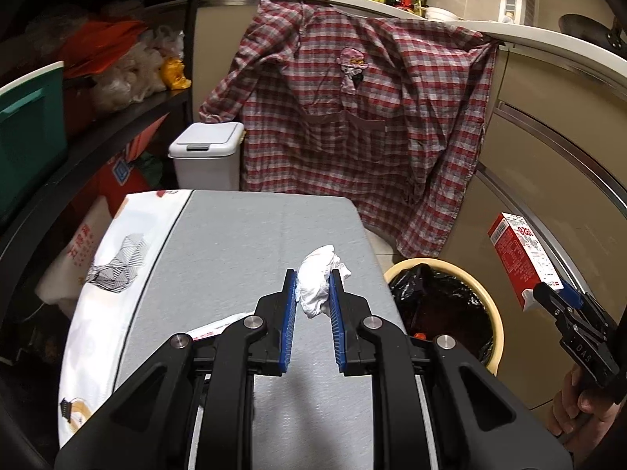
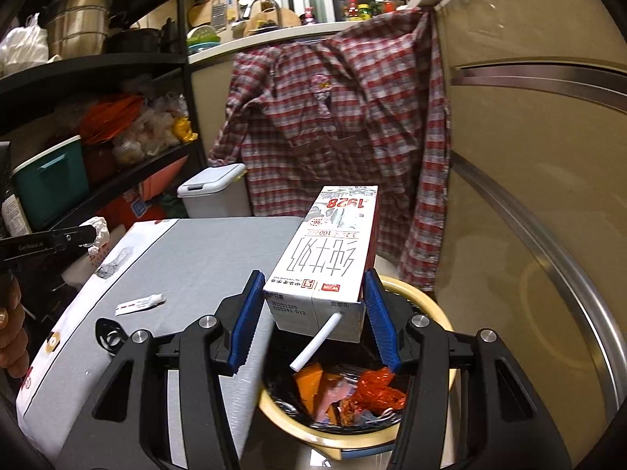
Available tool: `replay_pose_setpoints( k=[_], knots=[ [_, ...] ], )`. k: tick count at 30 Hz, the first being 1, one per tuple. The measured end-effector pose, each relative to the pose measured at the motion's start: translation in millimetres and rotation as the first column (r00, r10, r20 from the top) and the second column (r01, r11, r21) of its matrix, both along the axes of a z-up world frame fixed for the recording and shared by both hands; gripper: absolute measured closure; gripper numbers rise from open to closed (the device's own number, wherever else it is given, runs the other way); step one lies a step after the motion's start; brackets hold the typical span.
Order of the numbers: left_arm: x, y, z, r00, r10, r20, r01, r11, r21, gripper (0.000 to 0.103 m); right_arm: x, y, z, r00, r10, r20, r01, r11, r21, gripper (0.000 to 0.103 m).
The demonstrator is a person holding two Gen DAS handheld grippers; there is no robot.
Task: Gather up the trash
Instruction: 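Carry the tissue and milk carton over the bin and open both grippers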
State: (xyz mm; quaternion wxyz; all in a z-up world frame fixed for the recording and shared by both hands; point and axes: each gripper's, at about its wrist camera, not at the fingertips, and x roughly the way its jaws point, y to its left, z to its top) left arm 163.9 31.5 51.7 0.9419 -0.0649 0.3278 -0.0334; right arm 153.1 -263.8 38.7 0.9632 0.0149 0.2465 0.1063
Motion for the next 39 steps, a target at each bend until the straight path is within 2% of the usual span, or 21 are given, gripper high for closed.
replay_pose_setpoints(
  k=[11, 39],
  knots=[
    [14.0, -29.6, 0.9, 1.0, -0.025, 0.013, 0.025, 1.0, -0.011, 0.087, 4.5, -26.5, 0.5, 0.999, -0.044, 0.009, 0.044, 0.999, 0.011, 0.051],
    [33.5, -77.1, -11.2, 0.993, -0.116, 0.026, 0.116, 0.993, -0.009, 0.087, 14.0, -43.0, -6.1, 0.998, -0.062, -0.008, 0.062, 0.998, -0.002, 0.052]
  ],
)
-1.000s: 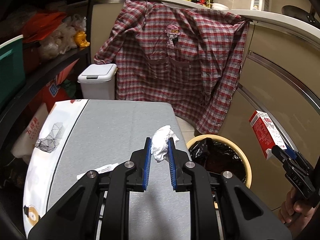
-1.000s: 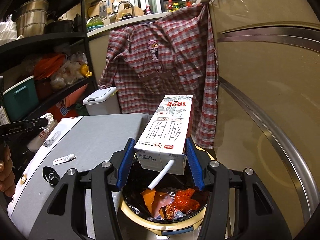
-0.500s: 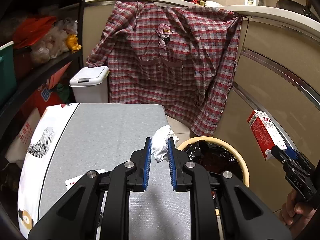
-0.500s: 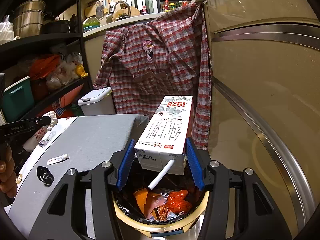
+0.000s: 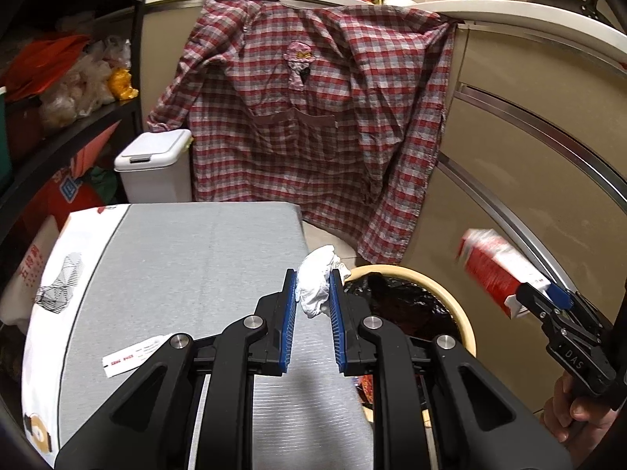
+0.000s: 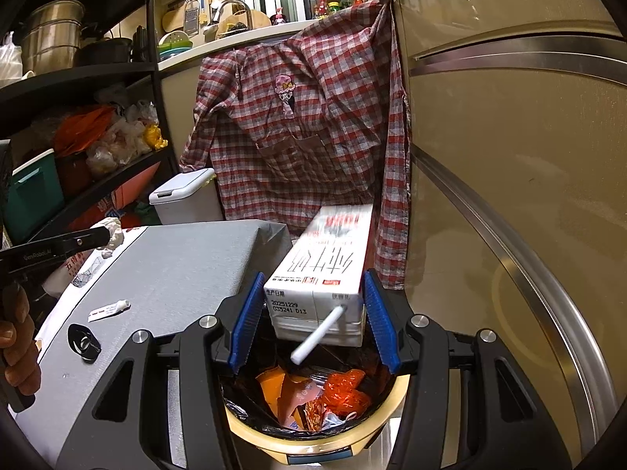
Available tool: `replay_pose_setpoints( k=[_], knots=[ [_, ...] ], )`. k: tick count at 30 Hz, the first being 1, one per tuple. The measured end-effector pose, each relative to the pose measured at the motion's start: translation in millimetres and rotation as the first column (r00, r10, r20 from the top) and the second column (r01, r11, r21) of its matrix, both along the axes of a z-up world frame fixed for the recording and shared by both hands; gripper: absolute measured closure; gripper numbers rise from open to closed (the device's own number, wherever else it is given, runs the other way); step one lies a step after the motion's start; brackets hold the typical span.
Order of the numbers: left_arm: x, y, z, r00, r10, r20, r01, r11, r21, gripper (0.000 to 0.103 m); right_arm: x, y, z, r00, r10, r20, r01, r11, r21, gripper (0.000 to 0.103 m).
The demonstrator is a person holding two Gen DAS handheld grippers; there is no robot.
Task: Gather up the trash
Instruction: 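Carry the tissue and milk carton over the bin and open both grippers, then move both open tools back toward the white tube and black strap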
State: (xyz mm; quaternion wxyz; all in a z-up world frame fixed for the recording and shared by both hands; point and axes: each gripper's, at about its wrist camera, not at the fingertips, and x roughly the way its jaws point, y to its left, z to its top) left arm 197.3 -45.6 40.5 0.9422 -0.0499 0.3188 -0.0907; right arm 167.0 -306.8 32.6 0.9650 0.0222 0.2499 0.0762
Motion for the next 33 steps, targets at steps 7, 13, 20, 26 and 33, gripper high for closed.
replay_pose_setpoints(
  k=[7, 13, 20, 26, 33],
  knots=[
    [5.6, -17.6, -8.6, 0.998, -0.051, -0.025, 0.051, 0.998, -0.021, 0.087, 4.4, -1.6, -6.5, 1.0, 0.008, -0.019, -0.008, 1.0, -0.005, 0.053],
    [10.6, -37.3, -19.2, 0.994, -0.1, -0.049, 0.098, 0.995, -0.037, 0.087, 9.8, -4.1, -13.8, 0.999, 0.006, -0.04, -0.006, 1.0, -0.002, 0.053],
    [15.7, -56.3, -39.1, 0.982, -0.162, -0.101, 0.16, 0.987, -0.028, 0.087, 16.3, -5.5, -18.5, 0.999, 0.0, -0.05, 0.0, 1.0, 0.008, 0.053],
    [13.5, -67.2, -44.7, 0.969, -0.219, -0.111, 0.218, 0.976, -0.024, 0.062, 25.0, -9.0, -23.4, 0.998, -0.028, -0.064, 0.029, 1.0, 0.01, 0.049],
    [15.3, -62.5, -42.5, 0.971, -0.214, -0.107, 0.211, 0.977, -0.039, 0.061, 28.4, -10.1, -22.5, 0.997, -0.032, -0.064, 0.032, 0.999, 0.012, 0.045]
  ],
)
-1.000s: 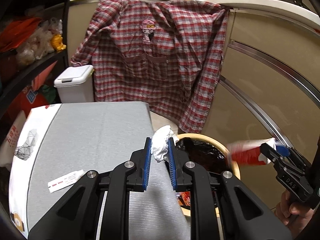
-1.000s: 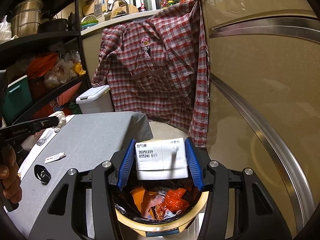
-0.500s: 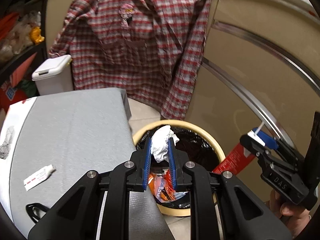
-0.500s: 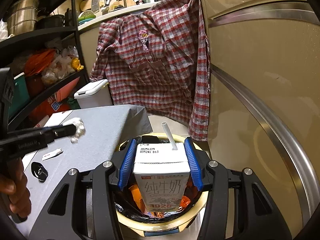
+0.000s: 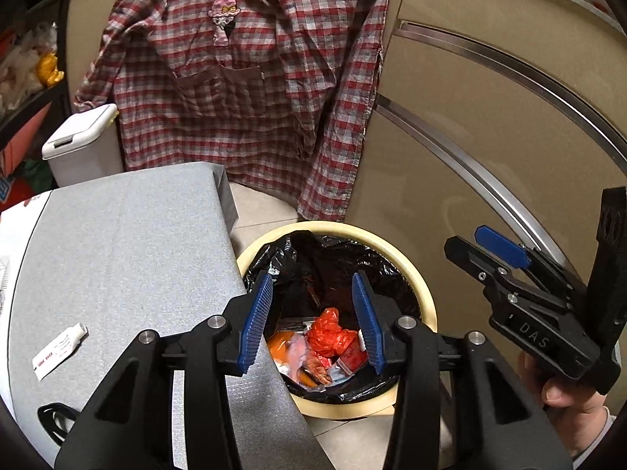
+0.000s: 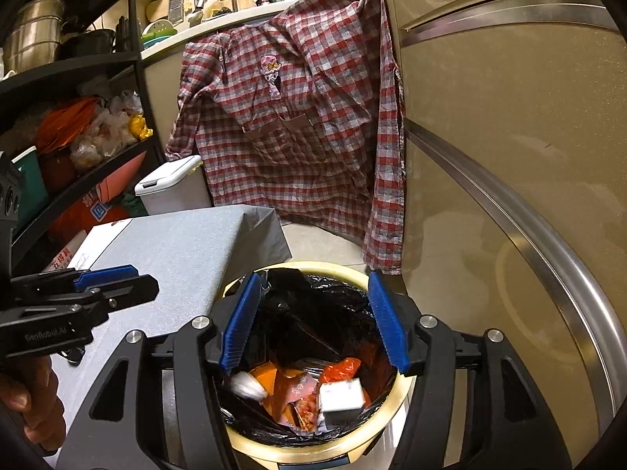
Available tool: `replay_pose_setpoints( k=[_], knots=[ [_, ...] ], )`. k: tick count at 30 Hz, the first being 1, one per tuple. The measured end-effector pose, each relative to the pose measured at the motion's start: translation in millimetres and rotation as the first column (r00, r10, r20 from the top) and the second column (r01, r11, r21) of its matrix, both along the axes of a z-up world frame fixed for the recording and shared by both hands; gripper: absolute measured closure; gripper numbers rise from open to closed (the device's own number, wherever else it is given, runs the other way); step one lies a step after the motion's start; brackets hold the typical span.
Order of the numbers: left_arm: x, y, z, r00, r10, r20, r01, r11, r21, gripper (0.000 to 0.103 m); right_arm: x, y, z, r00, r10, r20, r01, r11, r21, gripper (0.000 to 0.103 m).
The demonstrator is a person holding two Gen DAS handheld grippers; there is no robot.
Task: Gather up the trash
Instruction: 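Move both open tools back toward the white tube and black strap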
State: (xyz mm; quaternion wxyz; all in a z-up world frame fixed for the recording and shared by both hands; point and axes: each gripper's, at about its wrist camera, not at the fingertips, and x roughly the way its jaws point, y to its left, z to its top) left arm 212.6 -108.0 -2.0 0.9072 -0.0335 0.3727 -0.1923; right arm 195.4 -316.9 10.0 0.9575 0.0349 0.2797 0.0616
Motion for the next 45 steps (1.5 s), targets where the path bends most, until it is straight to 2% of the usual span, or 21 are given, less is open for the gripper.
replay_pose_setpoints(
  k=[8, 13, 16, 18, 21, 30, 37, 45],
  knots=[
    [-0.8, 10.4, 8.5, 0.999, 0.024, 0.023, -0.024, 1.0, -0.003, 0.061, 0.3, 0.5, 2.0, 1.0, -0.004, 0.007, 0.004, 1.0, 0.007, 0.045],
    [-8.5, 33.4, 17.7, 0.998, 0.055, 0.042, -0.054, 0.998, -0.01, 0.061, -5.2, 12.4, 4.3, 1.0, 0.01, 0.024, -0.01, 1.0, 0.0, 0.047],
    [-14.2, 49.6, 23.1, 0.996, 0.071, 0.054, -0.07, 0.997, -0.012, 0.061, -8.4, 22.0, 5.5, 0.999, 0.027, 0.032, -0.027, 1.0, 0.007, 0.057],
    [-18.9, 64.3, 27.2, 0.994, 0.088, 0.062, -0.087, 0.996, -0.014, 0.061, -10.1, 32.3, 5.6, 0.998, 0.05, 0.034, -0.051, 0.998, 0.023, 0.071],
    [-26.2, 86.4, 32.3, 0.991, 0.114, 0.071, -0.113, 0.993, -0.014, 0.062, -12.2, 47.3, 5.4, 0.996, 0.086, 0.034, -0.087, 0.995, 0.041, 0.083],
    [-42.7, 160.0, 44.3, 0.973, 0.214, 0.089, -0.215, 0.977, 0.007, 0.067, -20.5, 121.6, 0.9, 0.974, 0.224, 0.033, -0.225, 0.974, 0.035, 0.083],
    [-49.0, 217.3, 44.9, 0.952, 0.291, 0.096, -0.295, 0.955, 0.025, 0.071, -25.4, 189.3, -16.9, 0.931, 0.366, -0.014, -0.365, 0.931, 0.021, 0.083],
    [-50.0, 267.9, 38.4, 0.928, 0.364, 0.076, -0.367, 0.93, 0.018, 0.072, -25.6, 267.9, -51.2, 0.838, 0.531, -0.125, -0.531, 0.847, 0.034, 0.081]
  ],
)
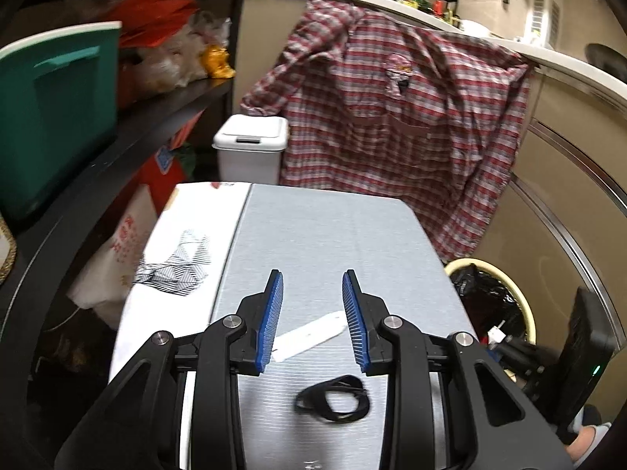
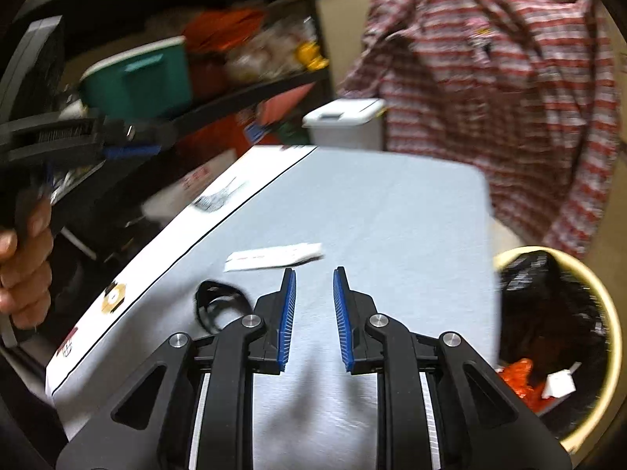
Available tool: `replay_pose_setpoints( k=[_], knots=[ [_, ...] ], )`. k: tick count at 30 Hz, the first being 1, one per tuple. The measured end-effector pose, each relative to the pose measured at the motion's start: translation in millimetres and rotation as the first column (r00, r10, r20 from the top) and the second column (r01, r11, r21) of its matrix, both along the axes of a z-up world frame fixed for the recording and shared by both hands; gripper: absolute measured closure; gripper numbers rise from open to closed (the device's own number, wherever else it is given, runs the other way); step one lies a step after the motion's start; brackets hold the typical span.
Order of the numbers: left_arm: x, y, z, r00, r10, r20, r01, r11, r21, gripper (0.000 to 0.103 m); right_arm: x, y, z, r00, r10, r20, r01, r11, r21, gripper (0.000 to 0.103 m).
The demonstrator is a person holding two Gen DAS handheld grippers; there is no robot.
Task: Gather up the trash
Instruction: 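Move both open tools back toward the white tube and black strap, then grasp the white tube with the left gripper while the right gripper grasps the black strap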
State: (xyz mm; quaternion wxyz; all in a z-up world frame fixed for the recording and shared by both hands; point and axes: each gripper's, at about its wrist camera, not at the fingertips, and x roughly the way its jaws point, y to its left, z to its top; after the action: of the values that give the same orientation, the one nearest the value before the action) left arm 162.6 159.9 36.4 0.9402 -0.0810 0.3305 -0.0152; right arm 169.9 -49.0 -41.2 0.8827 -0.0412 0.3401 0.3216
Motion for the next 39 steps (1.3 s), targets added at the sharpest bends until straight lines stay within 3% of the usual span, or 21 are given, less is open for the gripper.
replay_pose_setpoints(
  k=[5, 13, 16, 18, 20, 32, 35, 39],
  knots=[
    [3.1, 15.6, -5.7, 1.0, 0.021, -0.011, -0.021, 1.0, 0.003, 0.071, 0.6, 29.8, -20.9, 0.994, 0.078, -0.075, -0.08, 0.996, -0.025, 0.06],
    [16.4, 24.0, -23.8, 0.999, 0.014, -0.049, -0.014, 1.0, -0.006, 0.071, 15.3, 47.3, -43.0, 0.982, 0.099, -0.163, -0.109, 0.992, -0.055, 0.06],
    [23.3, 24.5, -33.7, 0.998, -0.002, -0.067, 0.001, 1.0, -0.018, 0.071, 18.2, 51.3, -47.2, 0.978, 0.102, -0.18, -0.116, 0.991, -0.069, 0.067],
    [27.8, 24.8, -40.3, 0.997, -0.011, -0.08, 0.009, 1.0, -0.026, 0.071, 19.1, 51.8, -47.9, 0.977, 0.109, -0.185, -0.123, 0.99, -0.066, 0.09],
    [32.2, 23.4, -46.2, 0.996, -0.018, -0.092, 0.015, 0.999, -0.031, 0.071, 18.7, 50.6, -46.3, 0.978, 0.112, -0.178, -0.126, 0.99, -0.069, 0.098],
    [63.9, -11.9, -95.3, 0.973, -0.122, -0.197, 0.119, 0.993, -0.024, 0.07, 35.5, -10.1, -29.5, 0.991, -0.038, -0.132, 0.027, 0.996, -0.084, 0.099],
    [70.6, -27.5, -108.5, 0.965, -0.14, -0.223, 0.145, 0.989, 0.006, 0.049, 39.0, -26.7, -28.4, 0.99, -0.06, -0.13, 0.05, 0.996, -0.079, 0.099],
    [77.2, -37.7, -124.2, 0.952, -0.156, -0.263, 0.166, 0.986, 0.018, 0.044, 41.3, -43.5, -28.7, 0.988, -0.078, -0.133, 0.068, 0.995, -0.074, 0.099]
  ],
)
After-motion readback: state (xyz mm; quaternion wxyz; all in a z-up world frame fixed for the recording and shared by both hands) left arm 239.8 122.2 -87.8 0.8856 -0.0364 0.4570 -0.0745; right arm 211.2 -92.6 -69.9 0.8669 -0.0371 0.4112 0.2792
